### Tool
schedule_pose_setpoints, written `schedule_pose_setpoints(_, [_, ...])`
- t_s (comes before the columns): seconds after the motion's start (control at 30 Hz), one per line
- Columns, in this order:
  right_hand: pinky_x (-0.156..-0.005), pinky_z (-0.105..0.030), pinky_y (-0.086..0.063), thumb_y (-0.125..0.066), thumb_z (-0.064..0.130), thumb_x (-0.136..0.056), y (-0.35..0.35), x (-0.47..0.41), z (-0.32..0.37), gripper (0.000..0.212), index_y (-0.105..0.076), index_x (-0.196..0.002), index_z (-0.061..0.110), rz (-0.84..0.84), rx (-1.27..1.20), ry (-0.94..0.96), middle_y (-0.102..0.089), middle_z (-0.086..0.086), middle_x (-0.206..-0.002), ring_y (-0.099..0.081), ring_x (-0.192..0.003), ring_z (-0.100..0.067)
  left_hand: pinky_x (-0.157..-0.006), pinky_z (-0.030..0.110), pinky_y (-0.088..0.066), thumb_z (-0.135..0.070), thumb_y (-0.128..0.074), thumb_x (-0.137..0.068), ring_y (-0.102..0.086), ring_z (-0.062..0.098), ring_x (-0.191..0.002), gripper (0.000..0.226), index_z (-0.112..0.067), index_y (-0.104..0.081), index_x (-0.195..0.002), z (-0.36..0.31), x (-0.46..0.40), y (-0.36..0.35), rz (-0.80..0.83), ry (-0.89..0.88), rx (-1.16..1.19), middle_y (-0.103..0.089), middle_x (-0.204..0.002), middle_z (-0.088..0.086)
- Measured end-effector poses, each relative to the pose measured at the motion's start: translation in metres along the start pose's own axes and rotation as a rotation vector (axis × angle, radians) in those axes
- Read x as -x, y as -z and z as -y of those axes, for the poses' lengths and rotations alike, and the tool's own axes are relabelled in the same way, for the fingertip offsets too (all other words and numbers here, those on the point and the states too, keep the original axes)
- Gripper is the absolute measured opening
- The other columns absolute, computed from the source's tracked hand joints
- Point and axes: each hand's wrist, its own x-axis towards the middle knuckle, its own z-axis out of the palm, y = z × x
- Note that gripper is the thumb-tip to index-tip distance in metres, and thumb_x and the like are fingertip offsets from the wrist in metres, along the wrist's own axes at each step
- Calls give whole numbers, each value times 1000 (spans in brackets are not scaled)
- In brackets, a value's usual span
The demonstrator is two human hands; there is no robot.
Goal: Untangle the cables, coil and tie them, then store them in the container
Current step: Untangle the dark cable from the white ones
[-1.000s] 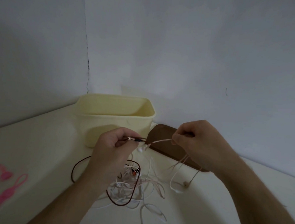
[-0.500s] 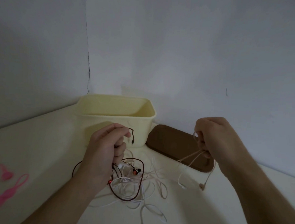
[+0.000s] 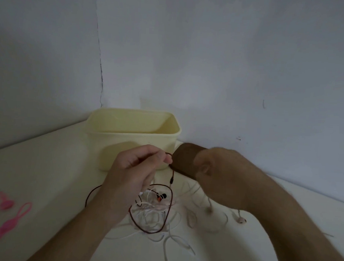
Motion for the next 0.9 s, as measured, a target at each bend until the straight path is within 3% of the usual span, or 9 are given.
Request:
schedule_pose_setpoints(0.1, [-82, -10, -45, -67, 39, -96, -10, -1, 14, 21, -70, -116, 35, -51, -99, 180, -63, 18, -109, -59, -101, -2, -48, 20, -26, -29, -63, -93, -19, 19, -50, 27, -6, -79, -93, -1, 1, -1, 35, -9, -16, -24, -55, 6])
schedule_pose_setpoints(0.17, [-102, -30, -41, -64, 52, -97, -24, -3, 16, 31, -65, -125, 40, -42, -6, 207, -60, 20, -118, -56, -114, -7, -48, 19, -28, -27, -63, -93, -20, 19, -50, 27, -5, -78, -90, -1, 1, -1, 39, 2, -5, -24, -56, 5])
schedule_pose_setpoints(0.27, [-106, -39, -35, -58, 44, -105, -37, -7, 14, 15, -68, -112, 37, -102, -12, 190, -65, 16, -105, -54, -100, -4, -51, 26, -18, -24, -63, -91, -20, 17, -52, 27, -1, -76, -86, -2, 1, -1, 48, 59, 70, -26, -60, 5])
schedule_pose_setpoints(0.43, [-69, -17, -40, -60, 30, -106, -34, -14, 10, 23, -75, -90, 23, -260, -285, 113, -63, 9, -83, -57, -77, -7, -48, 27, -21, -19, -60, -87, -29, 17, -50, 24, 1, -71, -80, -5, 1, 0, 66, 122, 241, -39, -59, 5])
schedule_pose_setpoints(0.57, [-65, -23, -33, -62, 35, -106, -30, -10, 13, 17, -67, -90, 30, -294, -247, 95, -53, 12, -85, -51, -75, -4, -50, 32, -29, -12, -63, -91, -39, 20, -52, 20, 5, -73, -88, -6, 2, 1, 82, 97, 327, -45, -62, 10])
schedule_pose_setpoints(0.67, [-63, -12, -48, -71, 30, -100, -34, -7, 16, 15, -57, -105, 31, -304, -480, 24, -67, 9, -76, -63, -72, 5, -55, 34, -41, -10, -55, -93, -54, 27, -60, 23, 4, -72, -100, -9, 1, -3, 35, 74, 396, -61, -70, 18])
schedule_pose_setpoints(0.73, [-77, -29, -63, -73, 23, -94, -37, -6, 20, 23, -53, -105, 26, -277, -757, -20, -76, 1, -84, -73, -75, -4, -71, 36, -50, -11, -52, -93, -69, 31, -81, 23, 1, -66, -108, -10, 1, -5, 20, 54, 406, -75, -91, 22])
schedule_pose_setpoints(0.8, [-93, -54, -61, -74, 24, -81, -37, -3, 27, 35, -57, -111, 17, -104, -1012, -20, -81, -6, -95, -79, -90, -20, -90, 42, -49, -14, -54, -94, -72, 31, -106, 21, -1, -60, -110, -7, 0, -6, -14, 36, 342, -78, -109, 23])
schedule_pose_setpoints(0.9, [-108, -56, -53, -74, 30, -77, -41, 1, 37, 49, -61, -122, 16, 122, -1140, 48, -82, -6, -102, -77, -106, -24, -92, 46, -53, -11, -59, -96, -72, 31, -117, 12, -2, -62, -104, -5, 0, -7, -63, 24, 232, -78, -114, 17])
